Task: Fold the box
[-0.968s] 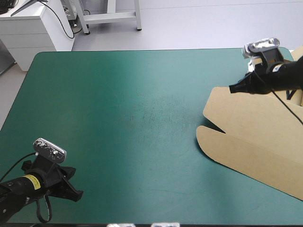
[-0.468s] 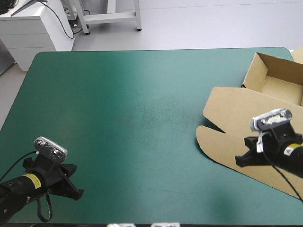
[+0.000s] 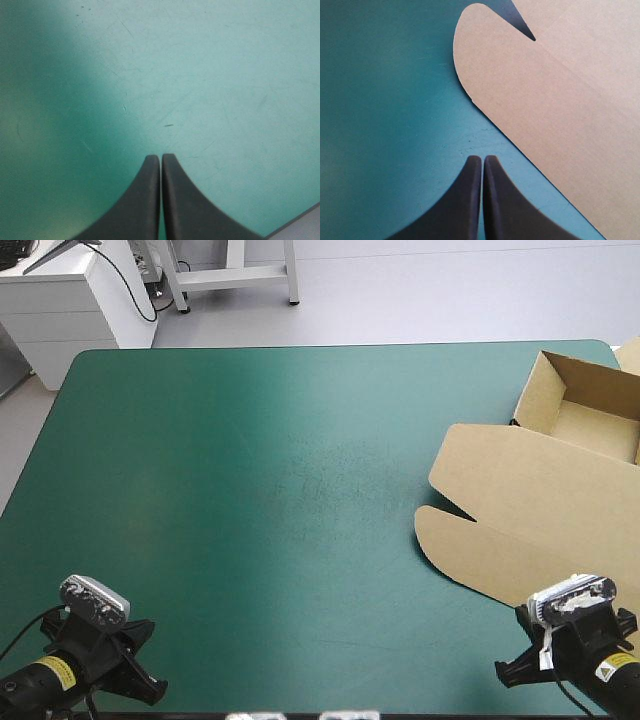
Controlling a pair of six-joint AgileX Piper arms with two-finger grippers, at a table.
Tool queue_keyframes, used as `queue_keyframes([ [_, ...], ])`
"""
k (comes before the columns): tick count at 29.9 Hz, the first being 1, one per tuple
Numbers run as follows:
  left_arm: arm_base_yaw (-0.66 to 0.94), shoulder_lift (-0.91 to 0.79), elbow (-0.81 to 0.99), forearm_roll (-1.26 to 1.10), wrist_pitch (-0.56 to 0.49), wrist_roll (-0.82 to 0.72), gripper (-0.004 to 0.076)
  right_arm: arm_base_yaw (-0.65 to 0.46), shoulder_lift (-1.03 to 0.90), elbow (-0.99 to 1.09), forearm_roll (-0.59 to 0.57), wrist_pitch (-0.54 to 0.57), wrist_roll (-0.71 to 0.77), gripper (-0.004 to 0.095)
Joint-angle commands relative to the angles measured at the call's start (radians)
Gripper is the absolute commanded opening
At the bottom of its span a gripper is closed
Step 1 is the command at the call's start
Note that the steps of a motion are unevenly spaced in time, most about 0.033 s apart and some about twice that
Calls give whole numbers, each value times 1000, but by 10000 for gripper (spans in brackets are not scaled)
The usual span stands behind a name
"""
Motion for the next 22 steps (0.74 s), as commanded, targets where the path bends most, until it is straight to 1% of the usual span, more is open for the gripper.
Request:
queue_keyframes([
  [1,0,-42,-14,-18,-52,-2,-8,3,-45,8,23,-62,0,-2],
  [8,0,-91,61,-23,-48,-4,-8,3,-96,68,23,-55,19,-2],
  [14,0,-91,65,-52,-36,-4,-8,3,-96,68,20,-51,37,-2],
  [19,0,-91,72,-56,-5,-6,-8,3,-96,68,30,3,37,-2],
  [22,0,-91,72,-54,-7,-6,-8,3,-96,68,30,-6,37,-2],
])
